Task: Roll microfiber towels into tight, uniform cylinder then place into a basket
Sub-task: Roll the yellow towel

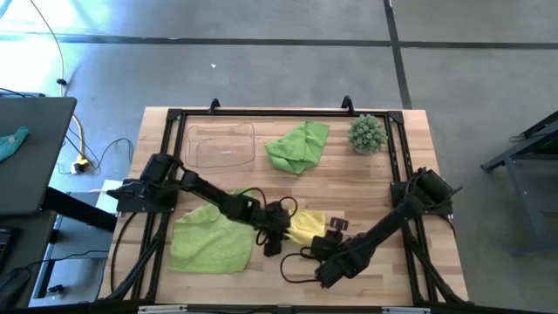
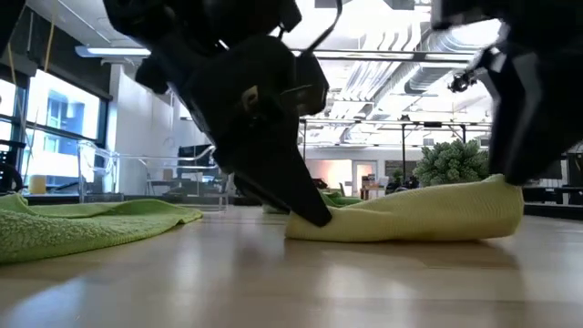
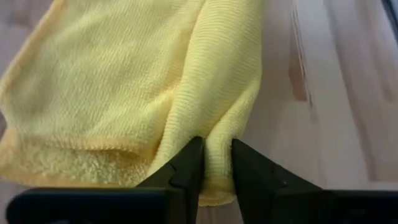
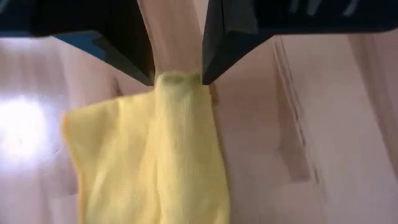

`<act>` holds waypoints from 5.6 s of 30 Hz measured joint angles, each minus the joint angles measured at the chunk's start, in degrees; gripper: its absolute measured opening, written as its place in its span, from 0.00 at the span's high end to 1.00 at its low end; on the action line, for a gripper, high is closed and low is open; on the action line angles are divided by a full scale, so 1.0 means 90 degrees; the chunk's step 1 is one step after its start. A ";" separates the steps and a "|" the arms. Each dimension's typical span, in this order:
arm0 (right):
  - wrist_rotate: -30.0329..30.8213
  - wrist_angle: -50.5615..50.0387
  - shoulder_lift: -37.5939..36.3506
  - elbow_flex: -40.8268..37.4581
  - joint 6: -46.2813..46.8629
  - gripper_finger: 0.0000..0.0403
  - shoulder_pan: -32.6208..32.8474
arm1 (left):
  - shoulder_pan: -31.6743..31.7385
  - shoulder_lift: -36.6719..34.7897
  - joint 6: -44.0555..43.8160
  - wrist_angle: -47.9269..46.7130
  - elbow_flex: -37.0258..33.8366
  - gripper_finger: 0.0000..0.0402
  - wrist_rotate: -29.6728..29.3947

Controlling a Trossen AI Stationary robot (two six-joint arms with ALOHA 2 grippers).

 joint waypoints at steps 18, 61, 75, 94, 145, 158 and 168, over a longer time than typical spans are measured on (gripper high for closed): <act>0.1805 0.0958 0.0608 0.0098 -0.1193 0.68 0.0889 | 0.0209 0.0024 -0.0561 -0.0007 -0.0023 0.95 0.0757; 0.0866 0.0522 0.1235 -0.0014 -0.0717 0.65 0.0070 | -0.0296 -0.0920 0.0704 -0.0662 -0.0052 0.70 0.0565; 0.0122 0.3415 -0.0178 -0.2304 -0.0564 0.65 -0.0267 | -0.0800 -0.0993 0.2168 -0.0576 -0.0042 0.70 -0.1194; -0.1759 0.5349 -0.0879 -0.3231 -0.0782 0.65 -0.1156 | -0.0963 -0.0337 0.3579 0.0378 -0.0020 0.68 -0.3101; 0.1747 0.6388 -0.0276 -0.3231 -0.3924 0.65 0.0310 | 0.0427 0.0056 -0.0709 -0.0001 -0.0033 0.96 0.1392; 0.1267 0.5778 -0.0060 -0.3171 -0.1615 0.66 -0.0027 | 0.0418 -0.0179 -0.0044 -0.0162 -0.0045 0.87 0.1300; 0.1081 0.5701 -0.0082 -0.3173 -0.0914 0.90 -0.0155 | 0.0415 -0.0968 0.1312 -0.1609 -0.0064 0.74 0.1083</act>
